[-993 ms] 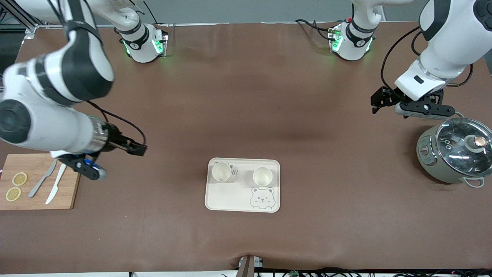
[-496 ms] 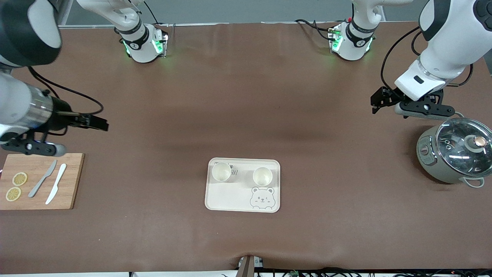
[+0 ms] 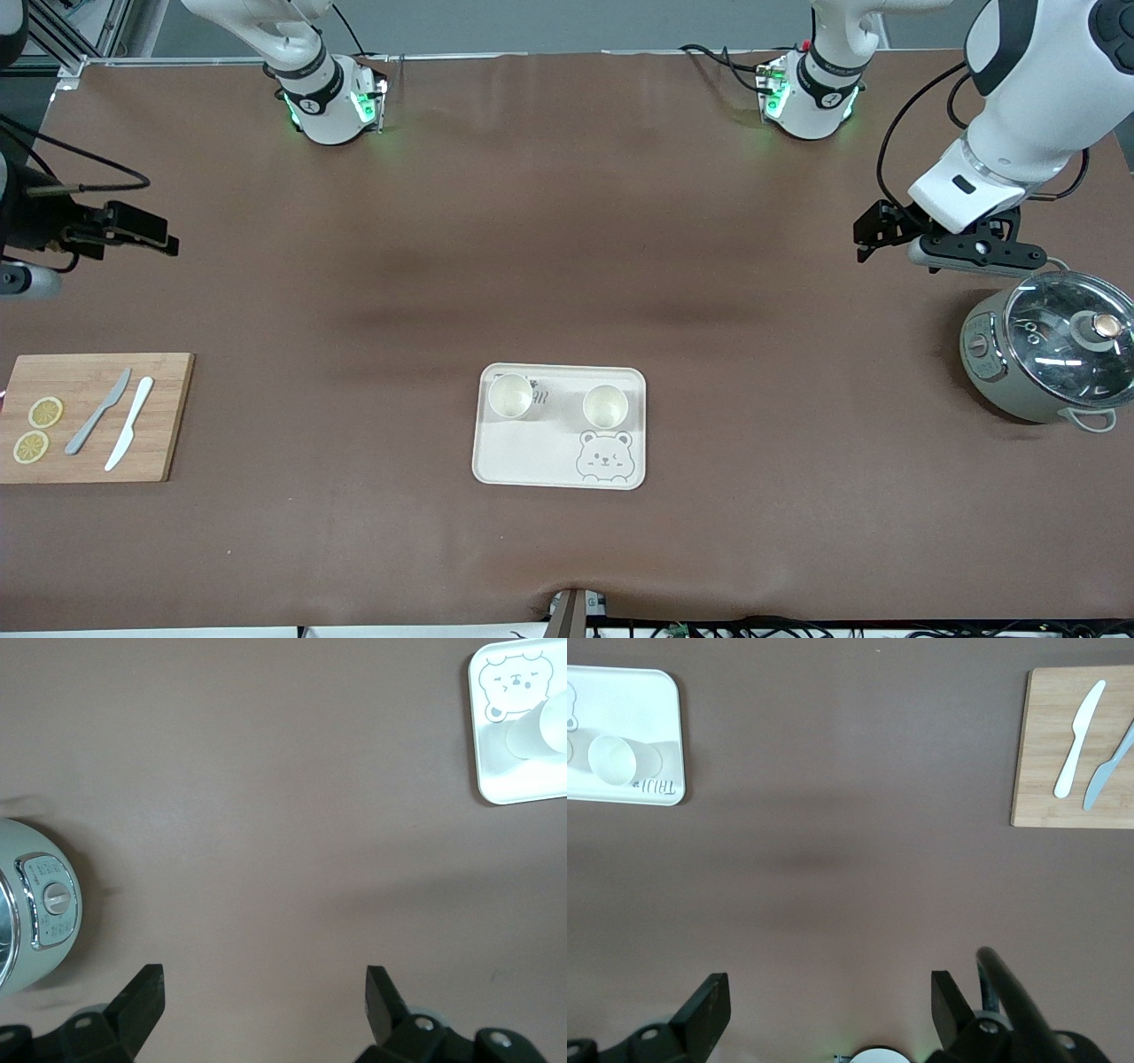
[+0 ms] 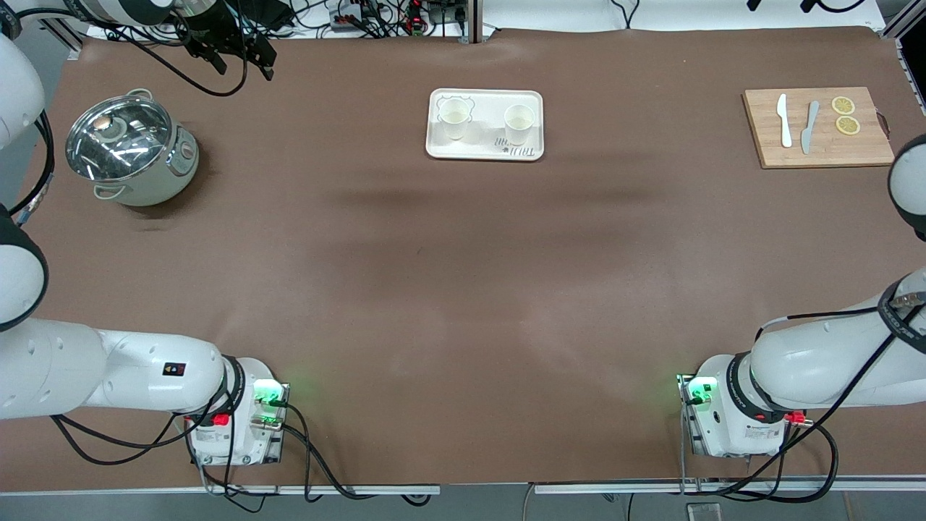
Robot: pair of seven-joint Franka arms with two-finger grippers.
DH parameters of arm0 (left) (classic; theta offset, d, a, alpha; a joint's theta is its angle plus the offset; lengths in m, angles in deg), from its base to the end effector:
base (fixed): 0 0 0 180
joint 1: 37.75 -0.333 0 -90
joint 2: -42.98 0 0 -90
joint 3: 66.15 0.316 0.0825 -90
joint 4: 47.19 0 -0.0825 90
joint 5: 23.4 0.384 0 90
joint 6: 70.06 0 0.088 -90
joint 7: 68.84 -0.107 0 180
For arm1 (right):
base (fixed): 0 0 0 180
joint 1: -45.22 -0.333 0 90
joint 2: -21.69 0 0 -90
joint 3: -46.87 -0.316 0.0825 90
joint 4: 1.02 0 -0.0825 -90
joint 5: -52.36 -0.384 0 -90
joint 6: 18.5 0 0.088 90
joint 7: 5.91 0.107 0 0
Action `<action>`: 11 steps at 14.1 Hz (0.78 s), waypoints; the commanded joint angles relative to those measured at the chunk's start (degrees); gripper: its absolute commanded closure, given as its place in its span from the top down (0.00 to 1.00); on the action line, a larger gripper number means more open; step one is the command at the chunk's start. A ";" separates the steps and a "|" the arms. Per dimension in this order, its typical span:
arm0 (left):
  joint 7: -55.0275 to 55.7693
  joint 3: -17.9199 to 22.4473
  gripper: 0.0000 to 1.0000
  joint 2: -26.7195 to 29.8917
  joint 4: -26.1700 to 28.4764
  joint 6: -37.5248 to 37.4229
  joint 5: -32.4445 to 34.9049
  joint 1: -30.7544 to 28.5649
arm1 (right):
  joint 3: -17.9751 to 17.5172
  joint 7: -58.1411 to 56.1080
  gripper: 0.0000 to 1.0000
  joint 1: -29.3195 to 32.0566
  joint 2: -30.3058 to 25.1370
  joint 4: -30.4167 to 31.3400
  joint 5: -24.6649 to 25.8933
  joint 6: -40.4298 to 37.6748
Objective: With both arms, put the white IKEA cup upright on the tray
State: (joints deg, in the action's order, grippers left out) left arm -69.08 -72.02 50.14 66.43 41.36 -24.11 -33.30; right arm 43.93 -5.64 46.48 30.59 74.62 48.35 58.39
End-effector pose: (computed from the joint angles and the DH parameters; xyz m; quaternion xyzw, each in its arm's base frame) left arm 0.5220 -0.0980 0.5278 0.9950 -0.0898 0.0428 0.0033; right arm 0.5773 0.0229 0.6338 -0.9969 -0.0179 0.0672 0.0374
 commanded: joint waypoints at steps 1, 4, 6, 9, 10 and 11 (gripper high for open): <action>-0.37 -0.37 1.00 -0.30 -0.51 -0.33 -1.48 -0.41 | -1.27 -3.25 1.00 -0.11 -6.25 7.49 2.25 2.83; -0.37 -0.37 1.00 -0.39 -0.68 -0.33 -1.48 -0.41 | 5.38 -14.83 1.00 -3.36 -8.28 10.04 2.69 3.17; -0.37 -0.37 1.00 -0.39 -0.68 -0.24 -1.57 -0.41 | 6.02 -15.65 1.00 -3.37 -9.42 11.10 3.22 2.66; -0.37 -0.37 1.00 -0.48 -0.77 -0.24 -1.57 -0.41 | 6.11 -15.65 1.00 -2.84 -9.16 7.88 3.84 3.80; -0.29 -0.37 1.00 -0.48 -0.77 -0.33 -1.57 -0.41 | 6.11 -15.30 1.00 -2.58 -8.38 4.90 3.84 3.62; -0.37 -0.37 1.00 -0.48 -0.77 -0.33 -1.57 -0.41 | 6.11 -15.30 1.00 -2.67 -8.20 3.73 3.92 2.57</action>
State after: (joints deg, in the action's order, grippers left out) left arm -69.08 -72.04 50.06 66.44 41.36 -24.11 -33.30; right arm 49.77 -20.54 44.24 22.78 81.54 51.15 62.35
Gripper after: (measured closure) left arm 0.000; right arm 0.000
